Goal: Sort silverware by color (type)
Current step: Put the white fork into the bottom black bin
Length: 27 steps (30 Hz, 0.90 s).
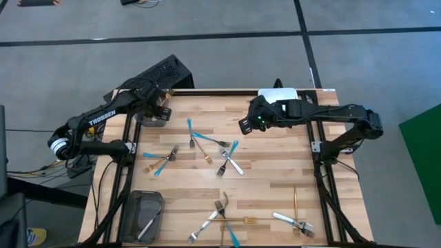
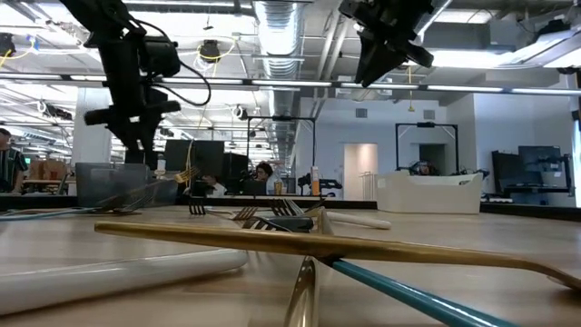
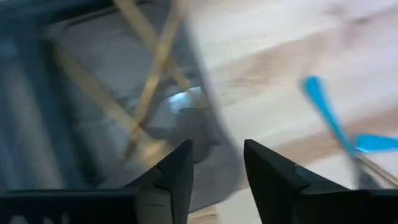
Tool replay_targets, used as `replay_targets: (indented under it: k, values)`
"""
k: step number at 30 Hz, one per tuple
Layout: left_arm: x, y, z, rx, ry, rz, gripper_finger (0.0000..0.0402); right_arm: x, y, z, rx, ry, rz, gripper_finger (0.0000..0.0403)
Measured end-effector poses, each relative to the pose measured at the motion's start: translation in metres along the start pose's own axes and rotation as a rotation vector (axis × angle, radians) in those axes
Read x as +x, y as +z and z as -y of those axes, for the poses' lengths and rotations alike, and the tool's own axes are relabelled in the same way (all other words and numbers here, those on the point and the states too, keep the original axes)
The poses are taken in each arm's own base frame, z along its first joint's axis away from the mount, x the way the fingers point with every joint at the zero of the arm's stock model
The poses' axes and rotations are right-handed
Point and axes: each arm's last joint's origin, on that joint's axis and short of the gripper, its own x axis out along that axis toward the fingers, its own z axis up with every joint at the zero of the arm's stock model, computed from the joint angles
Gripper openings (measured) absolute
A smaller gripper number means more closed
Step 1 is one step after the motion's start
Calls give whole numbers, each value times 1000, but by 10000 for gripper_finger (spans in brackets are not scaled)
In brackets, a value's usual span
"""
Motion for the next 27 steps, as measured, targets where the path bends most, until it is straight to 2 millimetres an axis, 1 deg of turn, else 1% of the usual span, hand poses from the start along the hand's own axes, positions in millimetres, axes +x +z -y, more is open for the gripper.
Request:
replay_targets:
  k: [4, 7, 10, 13, 16, 21, 24, 27]
  values:
    - [-5, 8, 9, 85, -195, 22, 138, 0, -1, 0, -27, 4, -21, 93]
    - [-13, 16, 15, 98, -311, 58, 138, 0, -4, 2, -55, -9, -51, 93]
    - [-22, 24, 19, 107, -365, 94, 138, 0, -6, 4, -57, -24, -68, 93]
    - [-32, 28, 23, 122, -385, 125, 139, -5, -5, 3, -34, 60, -114, 93]
    - [-44, 28, 27, 124, -409, 176, 139, -18, -4, 0, -33, 151, -111, 93]
    - [-67, 23, 32, 87, -448, 302, 139, -29, -13, -4, -74, 183, -123, 93]
    - [-81, 18, 42, 76, -500, 372, 139, -34, -20, -10, -100, 201, -138, 93]
    - [-90, 9, 57, 121, -558, 404, 139, -37, -30, -17, -140, 217, -161, 93]
